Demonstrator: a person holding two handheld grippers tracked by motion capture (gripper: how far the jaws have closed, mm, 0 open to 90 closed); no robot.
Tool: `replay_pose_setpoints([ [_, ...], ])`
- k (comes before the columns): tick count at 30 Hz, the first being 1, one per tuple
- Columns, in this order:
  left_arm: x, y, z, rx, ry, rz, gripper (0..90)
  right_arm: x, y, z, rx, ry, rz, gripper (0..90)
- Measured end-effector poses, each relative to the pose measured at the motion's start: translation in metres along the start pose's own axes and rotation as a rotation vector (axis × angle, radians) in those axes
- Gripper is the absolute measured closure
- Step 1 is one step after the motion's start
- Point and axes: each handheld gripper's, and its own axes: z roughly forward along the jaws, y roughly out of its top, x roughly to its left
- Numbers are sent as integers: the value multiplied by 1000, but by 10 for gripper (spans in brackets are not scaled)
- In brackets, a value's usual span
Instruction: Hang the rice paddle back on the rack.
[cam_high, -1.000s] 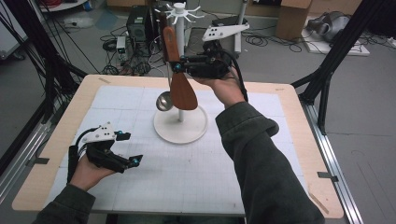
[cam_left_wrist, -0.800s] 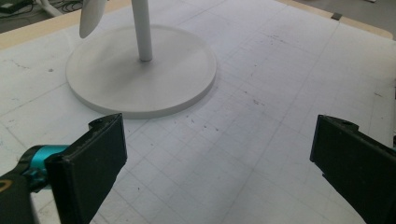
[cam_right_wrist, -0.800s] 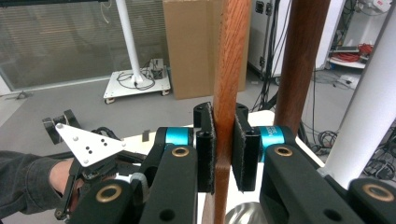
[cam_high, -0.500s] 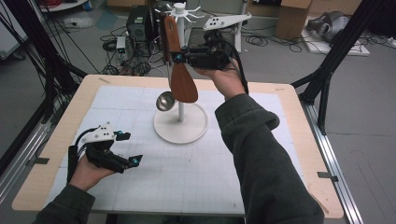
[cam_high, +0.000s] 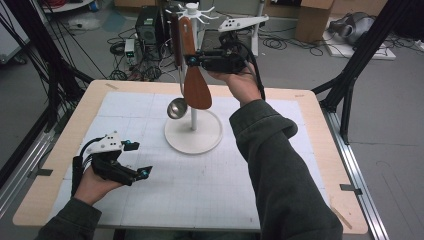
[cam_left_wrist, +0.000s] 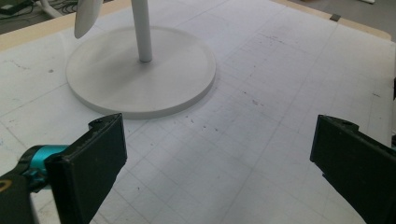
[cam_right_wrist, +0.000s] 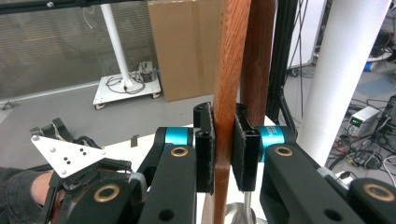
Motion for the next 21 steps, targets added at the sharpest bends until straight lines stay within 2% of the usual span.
replay_pose_setpoints([
  [7, 0, 0, -1, 1, 1, 1, 43, 1, 0, -3, 10, -28, -5, 777],
  [12, 1, -1, -2, 2, 4, 4, 43, 2, -2, -8, 12, -60, -2, 701],
  [15, 1, -1, -2, 1, 6, -3, 43, 2, -5, -15, 5, -81, 9, 624],
  [21, 4, -2, -2, 1, 17, -7, 43, 4, -20, -23, 17, -132, 36, 407],
])
